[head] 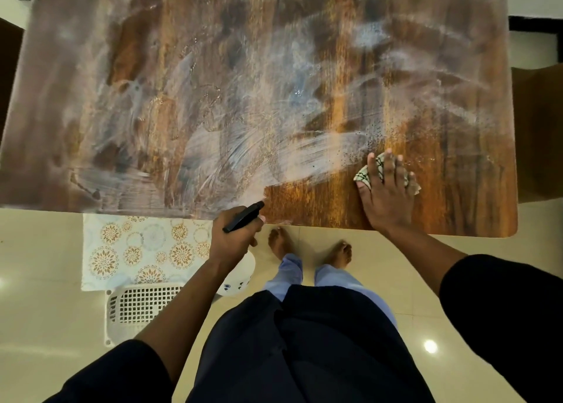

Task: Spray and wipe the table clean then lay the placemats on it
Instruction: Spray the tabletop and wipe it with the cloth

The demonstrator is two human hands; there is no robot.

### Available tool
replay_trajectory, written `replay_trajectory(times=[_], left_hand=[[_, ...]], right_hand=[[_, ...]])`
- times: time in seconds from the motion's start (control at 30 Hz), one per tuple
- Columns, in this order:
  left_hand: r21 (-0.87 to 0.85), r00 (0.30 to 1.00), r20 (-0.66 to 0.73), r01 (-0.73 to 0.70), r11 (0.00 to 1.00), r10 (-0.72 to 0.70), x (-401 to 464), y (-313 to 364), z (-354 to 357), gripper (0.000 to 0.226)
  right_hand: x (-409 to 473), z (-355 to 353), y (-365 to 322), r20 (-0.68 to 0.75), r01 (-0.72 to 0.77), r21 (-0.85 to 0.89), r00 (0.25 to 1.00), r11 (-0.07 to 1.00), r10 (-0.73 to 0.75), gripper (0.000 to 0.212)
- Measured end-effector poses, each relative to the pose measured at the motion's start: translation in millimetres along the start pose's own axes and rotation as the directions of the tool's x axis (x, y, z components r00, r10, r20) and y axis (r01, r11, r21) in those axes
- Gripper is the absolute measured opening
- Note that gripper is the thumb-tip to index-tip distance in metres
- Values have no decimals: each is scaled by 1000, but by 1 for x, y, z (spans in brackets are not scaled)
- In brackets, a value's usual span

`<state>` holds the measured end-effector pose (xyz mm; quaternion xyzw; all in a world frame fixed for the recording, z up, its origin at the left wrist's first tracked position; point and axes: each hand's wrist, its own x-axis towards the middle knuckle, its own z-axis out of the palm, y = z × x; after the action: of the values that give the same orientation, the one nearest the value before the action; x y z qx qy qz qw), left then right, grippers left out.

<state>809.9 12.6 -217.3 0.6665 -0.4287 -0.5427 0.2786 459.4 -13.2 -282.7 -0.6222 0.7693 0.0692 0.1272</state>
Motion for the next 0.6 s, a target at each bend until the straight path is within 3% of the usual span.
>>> replay_trajectory(times=[0.1,0.2,0.37,0.5,0.6], left_hand=[[-24,999,-34,3,1000,-4,-3,-4,-7,16],[-50,998,-67,0,999,-3,-6,-9,-17,15],[-103,972,-232,21,994,-45,-10,-13,-37,16],[-113,958,-286,-7,994,-26,-14,-10,-51,25],[-111,959,-284,-21,994,-12,-13,-10,-54,22]], right_hand=[[-3,5,-33,3,8,14,1000,1000,-8,68],[-10,9,-81,14,236,0,972,972,-236,70],[-25,22,-180,38,643,-33,766,765,-642,77],[-31,25,-228,14,768,-47,639,638,-769,83],[-34,26,-241,5,799,-58,600,598,-800,85]])
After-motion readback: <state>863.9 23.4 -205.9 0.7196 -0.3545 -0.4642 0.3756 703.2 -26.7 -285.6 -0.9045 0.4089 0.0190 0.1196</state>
